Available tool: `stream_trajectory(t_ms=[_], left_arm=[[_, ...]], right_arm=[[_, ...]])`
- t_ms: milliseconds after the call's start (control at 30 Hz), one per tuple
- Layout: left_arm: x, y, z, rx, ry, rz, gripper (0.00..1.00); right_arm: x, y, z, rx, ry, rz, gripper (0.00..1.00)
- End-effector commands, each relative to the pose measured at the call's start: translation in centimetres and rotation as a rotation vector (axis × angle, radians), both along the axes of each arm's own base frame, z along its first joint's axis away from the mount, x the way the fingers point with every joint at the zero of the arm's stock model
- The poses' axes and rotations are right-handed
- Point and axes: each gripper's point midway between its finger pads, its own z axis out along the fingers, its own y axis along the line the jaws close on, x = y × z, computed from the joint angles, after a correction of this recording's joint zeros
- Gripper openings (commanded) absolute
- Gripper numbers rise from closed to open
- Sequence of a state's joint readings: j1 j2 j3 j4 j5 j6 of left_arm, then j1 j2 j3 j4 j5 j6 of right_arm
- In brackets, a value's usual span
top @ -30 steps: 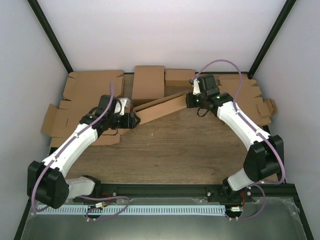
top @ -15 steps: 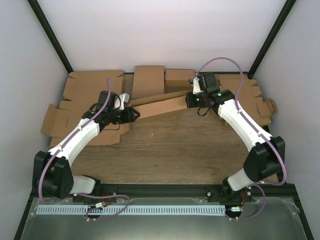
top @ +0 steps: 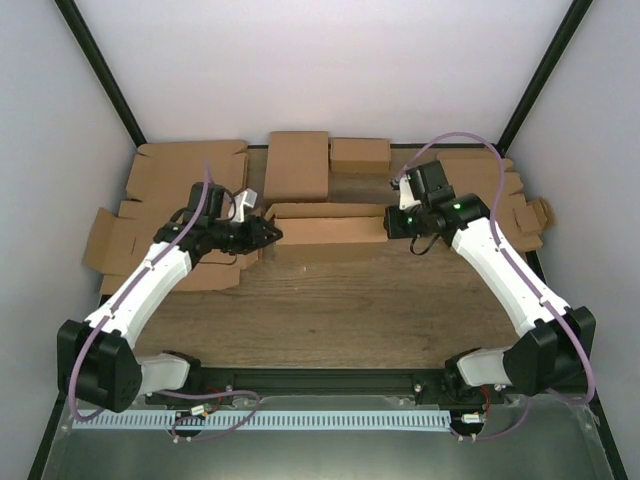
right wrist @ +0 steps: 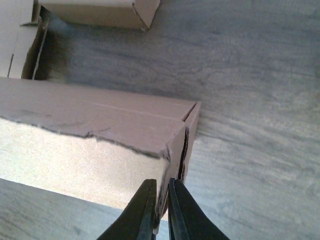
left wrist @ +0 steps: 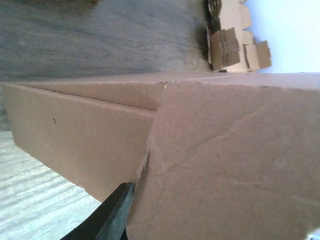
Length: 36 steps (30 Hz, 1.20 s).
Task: Fold the paper box
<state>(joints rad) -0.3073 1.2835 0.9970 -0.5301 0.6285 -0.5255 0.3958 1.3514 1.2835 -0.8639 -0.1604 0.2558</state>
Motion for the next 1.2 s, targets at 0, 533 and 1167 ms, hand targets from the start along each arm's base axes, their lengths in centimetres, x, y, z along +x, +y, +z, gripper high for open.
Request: stream_trajectory(t_ms=[0,533,1167], left_arm=[[-1.9,-1.3,2.4,-0.105,0.011,-0.071,0.33],[0.8,-0.8,-1.0,-0.025,-0.005,-0.018,0.33],[2.3,0.2,-2.5,0.092,-0.025,0.0,0.33]], right_arm=[[-3.4,1.0,0.7,0.04,0.084,0.065,0.08],[-0.1,0.9,-1.0,-0.035,0.02,0.045,0.19],[3.9,-1.1,2.9,-0.09,-0.157,-0.061,0.37]])
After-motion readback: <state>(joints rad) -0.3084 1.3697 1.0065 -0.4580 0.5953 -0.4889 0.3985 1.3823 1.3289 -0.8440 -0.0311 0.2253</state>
